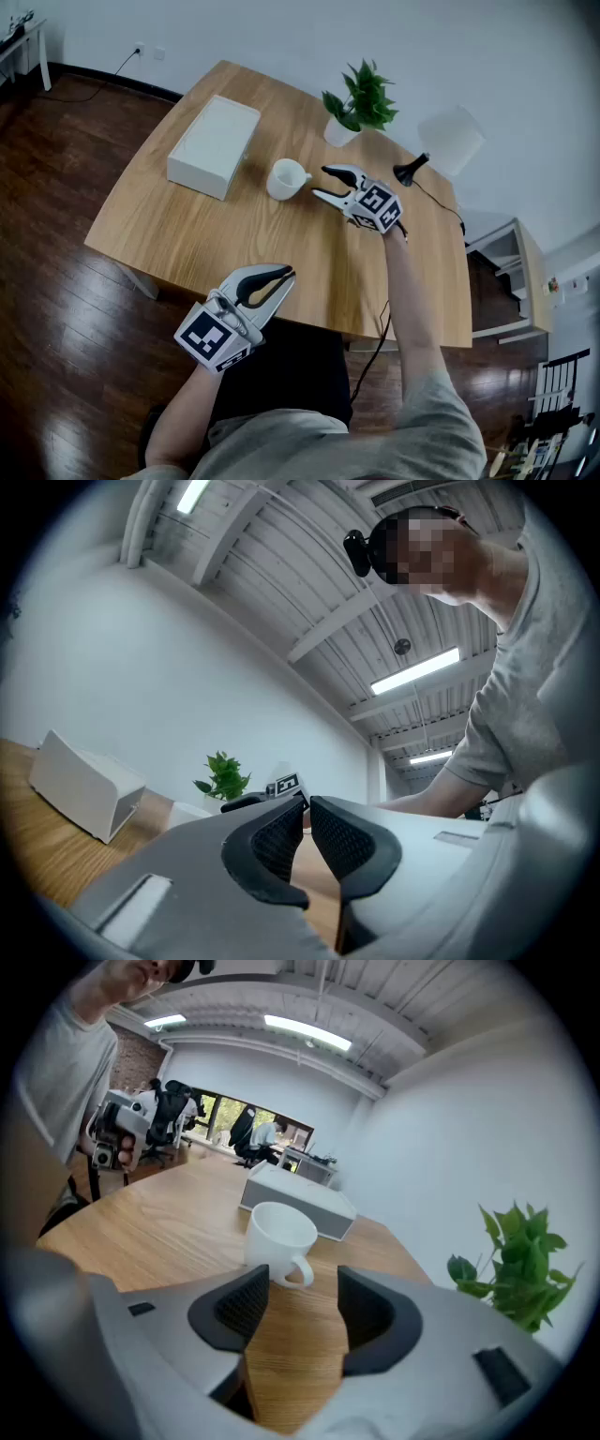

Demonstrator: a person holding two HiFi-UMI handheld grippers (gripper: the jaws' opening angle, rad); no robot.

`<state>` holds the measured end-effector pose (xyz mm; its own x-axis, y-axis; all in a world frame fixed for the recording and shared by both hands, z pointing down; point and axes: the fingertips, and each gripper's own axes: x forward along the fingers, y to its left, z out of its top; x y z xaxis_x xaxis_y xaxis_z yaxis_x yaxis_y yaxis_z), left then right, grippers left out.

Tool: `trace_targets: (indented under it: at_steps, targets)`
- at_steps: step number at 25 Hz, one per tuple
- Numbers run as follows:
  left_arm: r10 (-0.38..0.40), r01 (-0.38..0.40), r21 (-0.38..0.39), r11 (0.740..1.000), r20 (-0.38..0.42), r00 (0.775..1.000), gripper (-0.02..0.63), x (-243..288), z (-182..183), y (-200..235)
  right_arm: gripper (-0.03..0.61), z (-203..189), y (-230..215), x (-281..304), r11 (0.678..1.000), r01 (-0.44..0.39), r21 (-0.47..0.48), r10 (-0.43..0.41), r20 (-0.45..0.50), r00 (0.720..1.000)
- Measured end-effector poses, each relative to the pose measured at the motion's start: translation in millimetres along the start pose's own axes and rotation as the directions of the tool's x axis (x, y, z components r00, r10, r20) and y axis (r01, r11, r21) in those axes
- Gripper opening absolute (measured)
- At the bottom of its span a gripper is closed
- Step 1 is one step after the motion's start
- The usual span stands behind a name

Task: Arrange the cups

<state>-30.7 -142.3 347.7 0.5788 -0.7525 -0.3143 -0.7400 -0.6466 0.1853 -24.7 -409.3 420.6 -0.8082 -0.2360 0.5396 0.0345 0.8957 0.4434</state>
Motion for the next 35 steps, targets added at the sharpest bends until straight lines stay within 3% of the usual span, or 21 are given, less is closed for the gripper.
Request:
trace_targets:
  at_steps: [6, 7, 9, 16, 21, 35]
  targets:
    - [0.009, -0.009, -0.009, 1.0, 0.001, 1.0, 0.015, 3.6, -2.5, -2.7, 0.206, 2.0, 15.4, 27.1, 0.985, -0.133, -0.105, 0.124, -0.086, 0.988]
    - [0.01, -0.01, -0.009, 1.0, 0.0, 1.0, 0.015, 3.8, -2.8, -2.3, 0.177, 5.1, 19.2, 25.3, 0.982, -0.15, -0.111, 0.14, -0.09, 0.986]
    - [0.011, -0.011, -0.011, 1.0, 0.0, 1.0, 0.015, 3.1, -2.8, -0.3, 0.055, 10.9, 26.4, 19.9, 0.979, -0.186, -0.086, 0.18, -0.073, 0.981]
    - [0.018, -0.017, -0.036, 0.999, 0.015, 1.0, 0.015, 1.6, 0.5, 2.4, 0.063, 21.7, 29.1, 34.2, 0.99, -0.14, -0.019, 0.14, 0.003, 0.99]
    - [0.023, -0.022, -0.04, 0.999, 0.017, 1.0, 0.015, 0.2, 0.2, 4.2, 0.089, 17.1, 29.6, 44.6, 0.991, -0.127, -0.038, 0.125, -0.037, 0.991]
    - [0.022, -0.021, -0.051, 0.999, 0.024, 0.999, 0.015, 0.9, 1.9, 3.4, 0.081, 25.0, 44.4, 43.8, 0.975, -0.218, 0.039, 0.218, 0.005, 0.976]
